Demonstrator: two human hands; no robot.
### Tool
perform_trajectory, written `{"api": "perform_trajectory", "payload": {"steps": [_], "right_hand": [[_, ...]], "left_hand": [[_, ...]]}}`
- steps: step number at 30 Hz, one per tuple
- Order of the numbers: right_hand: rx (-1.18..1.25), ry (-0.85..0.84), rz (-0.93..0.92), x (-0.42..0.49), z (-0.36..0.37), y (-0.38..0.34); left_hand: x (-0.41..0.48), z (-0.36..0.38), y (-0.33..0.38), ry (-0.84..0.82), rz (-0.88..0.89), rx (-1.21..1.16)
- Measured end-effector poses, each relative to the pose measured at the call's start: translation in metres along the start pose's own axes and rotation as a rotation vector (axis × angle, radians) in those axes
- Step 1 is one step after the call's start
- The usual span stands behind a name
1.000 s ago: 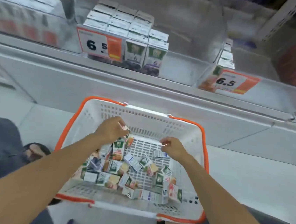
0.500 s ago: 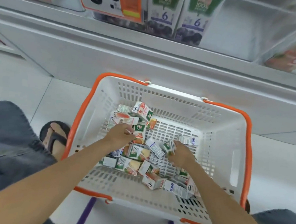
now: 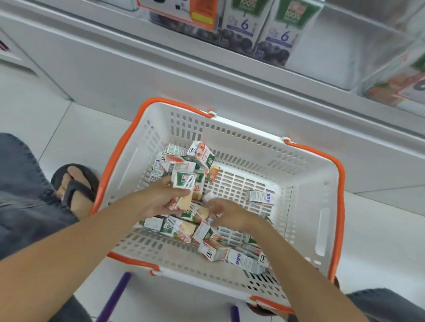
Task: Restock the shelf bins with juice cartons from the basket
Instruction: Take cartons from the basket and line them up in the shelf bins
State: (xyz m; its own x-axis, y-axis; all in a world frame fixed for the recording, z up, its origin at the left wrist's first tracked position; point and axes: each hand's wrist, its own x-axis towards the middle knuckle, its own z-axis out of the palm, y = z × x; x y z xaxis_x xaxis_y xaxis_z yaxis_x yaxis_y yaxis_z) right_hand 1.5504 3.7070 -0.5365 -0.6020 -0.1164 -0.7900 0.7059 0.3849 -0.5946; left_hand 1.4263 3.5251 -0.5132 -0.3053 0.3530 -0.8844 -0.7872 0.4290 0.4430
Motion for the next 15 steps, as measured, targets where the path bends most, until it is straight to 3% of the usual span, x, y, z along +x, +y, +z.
{"api": "perform_trajectory", "payload": {"steps": [3,6,11,15], "right_hand": [[-0.017,-0.058,0.081,0.01,0.033,0.021],[0.091,0.019,0.129,0.019,0.042,0.029],[-0.071,0.122,0.02,0.015,0.032,0.033],[0.01,0.326,-0.117,-0.001,-0.012,0.014]], "left_hand": [[0.002,-0.008,-0.007,0.014,-0.004,-0.018],[0.002,-0.008,-0.011,0.03,-0.001,0.014],[0.003,-0.006,-0.013,0.05,-0.019,0.07],[0.001,-0.003,-0.006,0.081,0.025,0.08]]}}
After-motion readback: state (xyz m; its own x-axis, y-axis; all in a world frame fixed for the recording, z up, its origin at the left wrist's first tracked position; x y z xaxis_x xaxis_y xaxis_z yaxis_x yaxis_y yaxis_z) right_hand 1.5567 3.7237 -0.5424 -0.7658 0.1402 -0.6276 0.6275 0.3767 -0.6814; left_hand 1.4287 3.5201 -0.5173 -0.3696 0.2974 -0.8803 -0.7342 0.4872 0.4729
